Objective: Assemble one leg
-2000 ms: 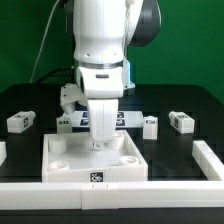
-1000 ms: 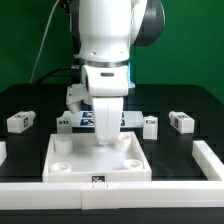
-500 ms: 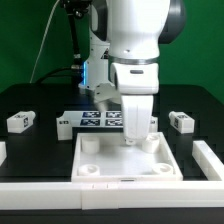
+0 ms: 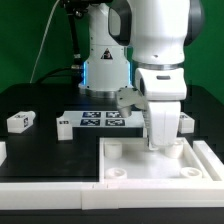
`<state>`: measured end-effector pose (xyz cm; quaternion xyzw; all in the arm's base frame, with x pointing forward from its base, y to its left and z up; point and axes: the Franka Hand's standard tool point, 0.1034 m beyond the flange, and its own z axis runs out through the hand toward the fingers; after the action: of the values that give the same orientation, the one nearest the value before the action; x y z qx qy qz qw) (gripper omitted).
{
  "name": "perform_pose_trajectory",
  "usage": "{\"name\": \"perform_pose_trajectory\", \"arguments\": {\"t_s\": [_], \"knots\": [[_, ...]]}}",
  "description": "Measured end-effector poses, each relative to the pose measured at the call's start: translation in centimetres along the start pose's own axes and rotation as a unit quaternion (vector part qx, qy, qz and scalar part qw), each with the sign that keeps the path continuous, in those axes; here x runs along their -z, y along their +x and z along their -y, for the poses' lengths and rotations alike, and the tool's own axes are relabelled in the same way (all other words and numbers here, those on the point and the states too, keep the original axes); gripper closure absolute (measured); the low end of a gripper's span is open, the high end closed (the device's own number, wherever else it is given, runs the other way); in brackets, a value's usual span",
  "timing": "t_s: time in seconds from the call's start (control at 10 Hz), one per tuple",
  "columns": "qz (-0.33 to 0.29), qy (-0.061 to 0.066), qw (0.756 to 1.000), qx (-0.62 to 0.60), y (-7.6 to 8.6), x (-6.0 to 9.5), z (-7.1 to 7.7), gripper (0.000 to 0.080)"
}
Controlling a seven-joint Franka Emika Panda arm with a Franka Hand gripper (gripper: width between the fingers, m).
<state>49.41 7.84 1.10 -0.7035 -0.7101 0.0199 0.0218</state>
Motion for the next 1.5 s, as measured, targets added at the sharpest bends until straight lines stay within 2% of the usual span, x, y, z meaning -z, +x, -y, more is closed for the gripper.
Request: {"name": "perform_pose_trajectory", "arguments": {"t_s": [0.4,0.5,0.6,0.7,0.8,0.9,1.0,1.1,1.4,1.5], "knots": [[-0.001,0.002,1.0,0.001,0.51,0.03,-0.01,0.0736],[-0.001,0.002,1.0,0.001,0.47,0.01,0.03,0.0656],[-0.001,0.002,1.0,0.001,0.47,0.0,0.03,0.0656],[-0.001,0.003,1.0,0.001,0.46,-0.01,0.03,0.0521],[-0.001,0.003,1.0,0.001,0.44,-0.01,0.04,0.0319],[-0.001,0.003,1.0,0.0,0.42,-0.02,0.04,0.0208],[-0.001,0.003,1.0,0.0,0.41,-0.02,0.04,0.0208],[-0.001,0.003,1.0,0.0,0.4,-0.02,0.04,0.016],[-0.001,0.003,1.0,0.0,0.38,0.0,0.04,0.0151],[0.001,-0.001,1.0,-0.025,0.43,0.71,0.34,0.0151]]}}
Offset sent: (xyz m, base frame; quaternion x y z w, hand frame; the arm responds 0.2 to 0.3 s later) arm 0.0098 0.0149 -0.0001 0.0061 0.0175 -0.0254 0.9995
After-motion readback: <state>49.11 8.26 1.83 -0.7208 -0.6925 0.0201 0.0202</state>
